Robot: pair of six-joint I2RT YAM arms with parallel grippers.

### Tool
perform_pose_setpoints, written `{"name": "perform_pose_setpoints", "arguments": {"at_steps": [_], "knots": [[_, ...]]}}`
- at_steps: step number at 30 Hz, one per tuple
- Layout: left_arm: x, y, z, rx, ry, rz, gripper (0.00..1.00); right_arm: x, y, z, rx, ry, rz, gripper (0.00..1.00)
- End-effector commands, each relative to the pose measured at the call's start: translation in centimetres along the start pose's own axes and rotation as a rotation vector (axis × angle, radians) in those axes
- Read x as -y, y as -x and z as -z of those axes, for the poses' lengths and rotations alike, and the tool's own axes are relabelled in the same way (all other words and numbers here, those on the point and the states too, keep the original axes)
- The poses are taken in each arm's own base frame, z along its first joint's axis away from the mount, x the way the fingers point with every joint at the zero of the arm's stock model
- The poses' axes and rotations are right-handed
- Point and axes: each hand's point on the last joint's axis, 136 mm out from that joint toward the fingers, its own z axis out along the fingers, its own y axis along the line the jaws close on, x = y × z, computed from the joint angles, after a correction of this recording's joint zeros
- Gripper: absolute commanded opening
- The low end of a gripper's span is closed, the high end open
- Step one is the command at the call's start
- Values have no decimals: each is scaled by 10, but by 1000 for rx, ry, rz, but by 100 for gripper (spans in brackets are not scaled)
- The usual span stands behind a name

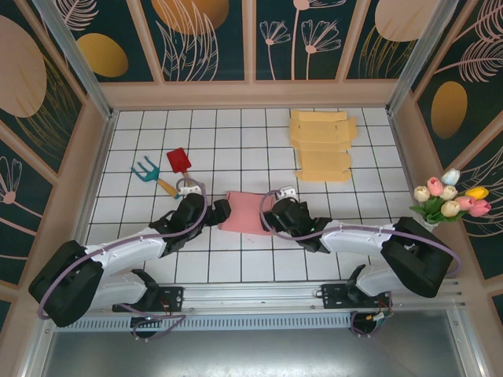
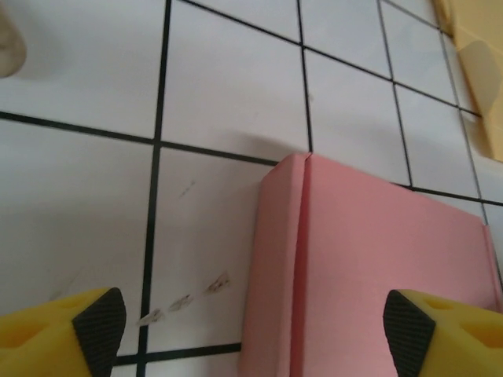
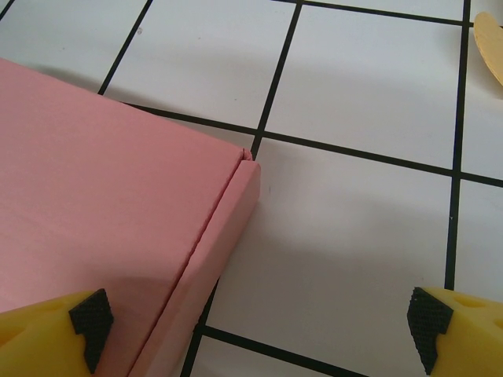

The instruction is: Fold the paper box

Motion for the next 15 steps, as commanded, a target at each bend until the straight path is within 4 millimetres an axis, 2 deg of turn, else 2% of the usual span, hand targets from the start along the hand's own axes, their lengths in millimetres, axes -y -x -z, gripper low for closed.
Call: {"name": "perform_pose_setpoints", "arguments": {"at_steps": [1,7,15], "knots": [[0,1,4,-24,36,91,98,2,-3,0,16,-11,-19,99],[3,-6,1,-68,27,141,98,5,-5,0,17,-20,-19,99],[18,-11,0,-84,41,98,98,5,-7,-1,18,-21,-18,99]]}}
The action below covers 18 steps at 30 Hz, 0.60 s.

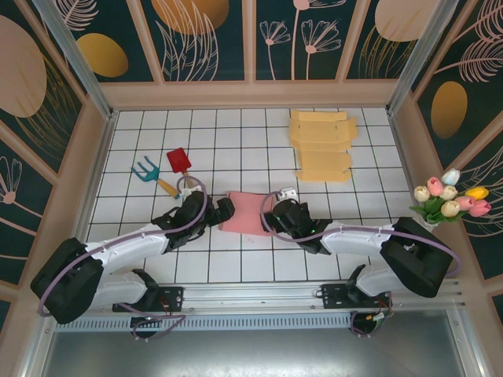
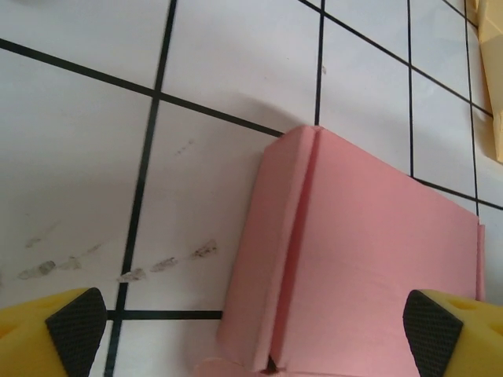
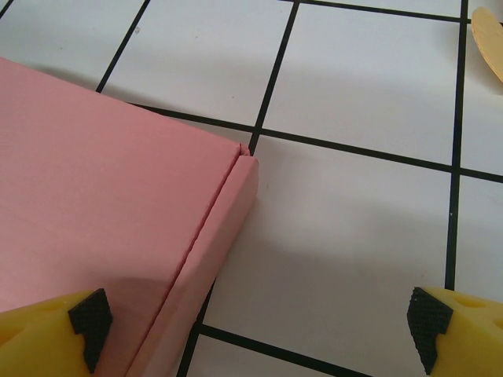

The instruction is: Fold the paper box

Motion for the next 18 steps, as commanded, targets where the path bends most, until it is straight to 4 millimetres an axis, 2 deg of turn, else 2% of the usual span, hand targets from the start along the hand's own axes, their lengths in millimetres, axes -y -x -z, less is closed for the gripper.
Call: {"name": "perform_pose_setpoints", "arguments": {"at_steps": [1,5,12,18], "knots": [[11,-1,-1,-3,29,-18,98,4,-6,-1,1,-21,-11,99],[19,-6,-8,-6,66,-55,99,3,-8,-3,-4,-20,-10,99],[17,-18,-25,-41,141,-56,99,4,-11,-2,-10,-21,-3,99],[23,-30,-28,-54,155,-47,99,5,-11,-1,-4,-24,-7,99]]}}
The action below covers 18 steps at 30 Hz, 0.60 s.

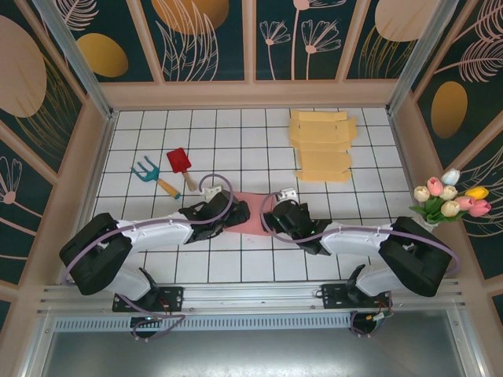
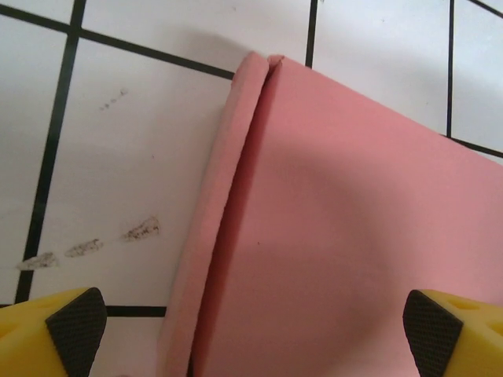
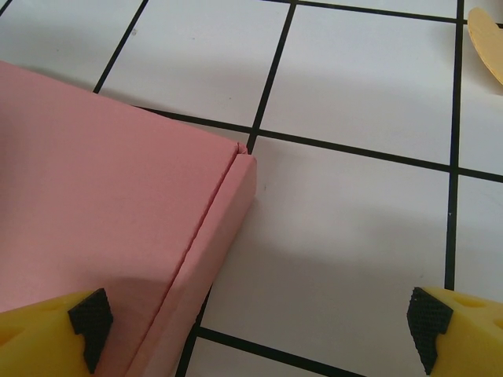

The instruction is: Fold the paper box

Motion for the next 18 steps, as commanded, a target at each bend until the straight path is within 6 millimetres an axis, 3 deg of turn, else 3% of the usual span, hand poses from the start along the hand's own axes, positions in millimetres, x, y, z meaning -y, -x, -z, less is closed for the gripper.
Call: {"name": "perform_pose_setpoints", "arguments": {"at_steps": [1,18], "knots": [[6,-3,1,6,23,14,99,4,-9,0,-8,-17,-5,99],[17,-9,11,27,14,30,99,3,-14,0,-9,-10,-11,99]]}}
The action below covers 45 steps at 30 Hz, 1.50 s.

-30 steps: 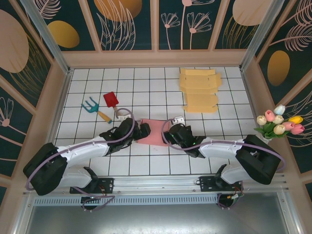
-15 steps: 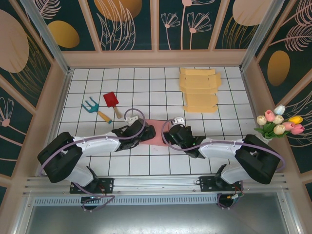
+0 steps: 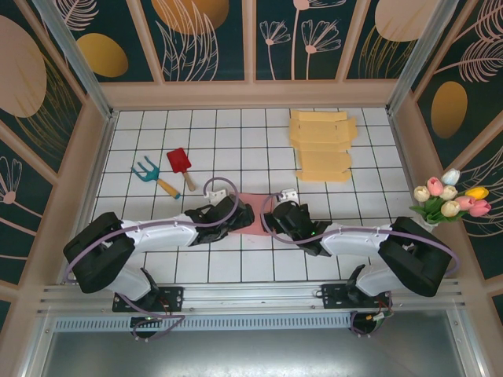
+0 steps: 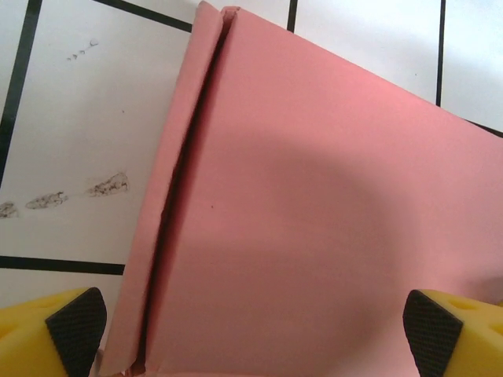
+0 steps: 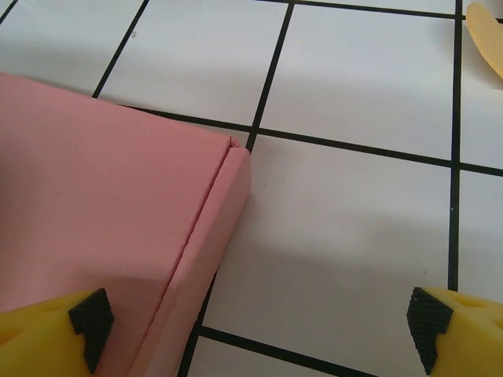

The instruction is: Fold the paper box

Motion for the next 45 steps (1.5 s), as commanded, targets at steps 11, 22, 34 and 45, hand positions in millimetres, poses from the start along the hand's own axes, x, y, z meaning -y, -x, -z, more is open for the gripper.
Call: {"name": "perform_pose_setpoints", "arguments": {"at_steps": [11,22,34,45], "knots": [[-2,6,22,27,13,108,99,4,-15,0,-18,-16,6,99],[-6,-4,20,-3,9,162,98,4,-17,0,-20,-18,4,99],[3,-19,9,-52,6,144,98,4,-20,-1,-24,-18,0,99],[4,-12,6,-11,29,120,98,3,-25,-3,-36,-25,14,99]]}}
